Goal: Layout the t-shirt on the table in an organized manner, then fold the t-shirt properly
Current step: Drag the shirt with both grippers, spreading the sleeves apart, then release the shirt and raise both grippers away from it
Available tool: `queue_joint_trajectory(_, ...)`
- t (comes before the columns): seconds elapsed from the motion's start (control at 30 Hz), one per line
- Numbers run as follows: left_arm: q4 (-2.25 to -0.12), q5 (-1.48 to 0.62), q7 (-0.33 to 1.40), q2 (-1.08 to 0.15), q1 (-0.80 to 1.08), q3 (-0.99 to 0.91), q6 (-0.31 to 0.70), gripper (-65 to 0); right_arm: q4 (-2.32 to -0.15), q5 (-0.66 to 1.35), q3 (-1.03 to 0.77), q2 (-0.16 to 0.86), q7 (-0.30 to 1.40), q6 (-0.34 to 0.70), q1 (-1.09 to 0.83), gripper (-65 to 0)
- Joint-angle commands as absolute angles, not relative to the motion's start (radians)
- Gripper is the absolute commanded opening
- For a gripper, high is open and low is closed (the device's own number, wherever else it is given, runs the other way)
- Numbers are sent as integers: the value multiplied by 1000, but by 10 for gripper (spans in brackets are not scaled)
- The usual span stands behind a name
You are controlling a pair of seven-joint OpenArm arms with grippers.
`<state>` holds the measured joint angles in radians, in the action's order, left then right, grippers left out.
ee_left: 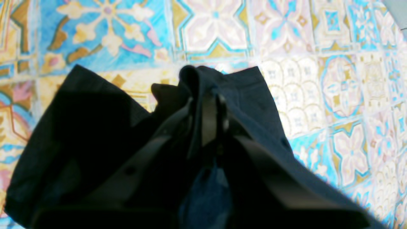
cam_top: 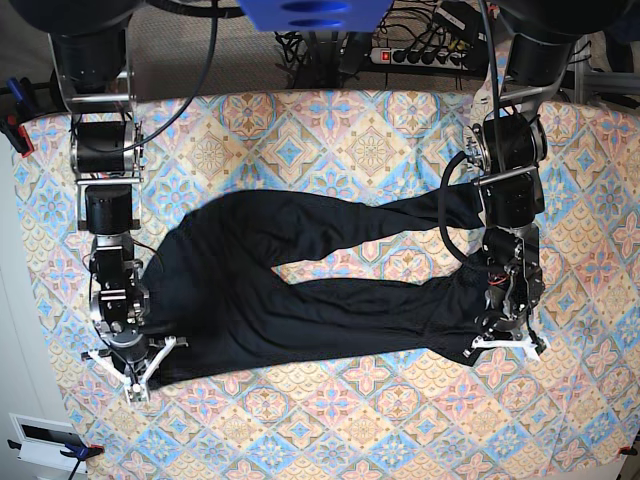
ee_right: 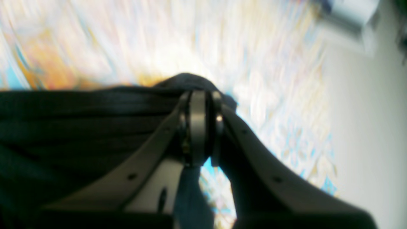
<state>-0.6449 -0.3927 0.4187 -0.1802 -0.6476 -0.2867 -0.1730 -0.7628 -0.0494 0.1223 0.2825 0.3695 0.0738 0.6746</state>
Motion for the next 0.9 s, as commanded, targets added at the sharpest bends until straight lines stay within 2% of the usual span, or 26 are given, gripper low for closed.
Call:
queue_joint_trajectory(0.0,-662,-387,394,-189,-680,-286,-170,-650,-766,-58,116,302,371,59,687,-650)
queue_joint_trajectory(0.07,-662,-387,394,-188,-677,-285,-170,-646,-766,-58,117,302,371,59,687,-649)
queue_joint_trajectory(0.13,-661,-386,394,-188,-677,-285,-170,-600,-766,-58,119,302,371,59,687,-631)
queue_joint_trajectory(0.2,-661,-386,394,-188,-677,-285,-170,-525,-766,-59,122,302,371,59,687,-591)
queue_joint_trajectory(0.37,-661,-386,400,-188,-677,-285,-163,-304,-766,-61,124,288,377,59,687,-439)
queue_joint_trajectory(0.47,-662,-386,429,-189,-677,-285,-163,-227,-766,-61,124,275,378,61,687,-380)
queue_joint_trajectory(0.67,-665,-390,487,-193,-677,-285,-162,-161,-768,-62,125,275,378,62,685,-292)
queue_joint_trajectory(0.77,-674,-397,507,-196,-677,-285,-162,-154,-776,-62,125,280,378,62,673,-272)
queue_joint_trajectory(0.87,-817,-398,547,-196,-627,-289,-162,-155,-843,-62,113,280,378,62,579,-267)
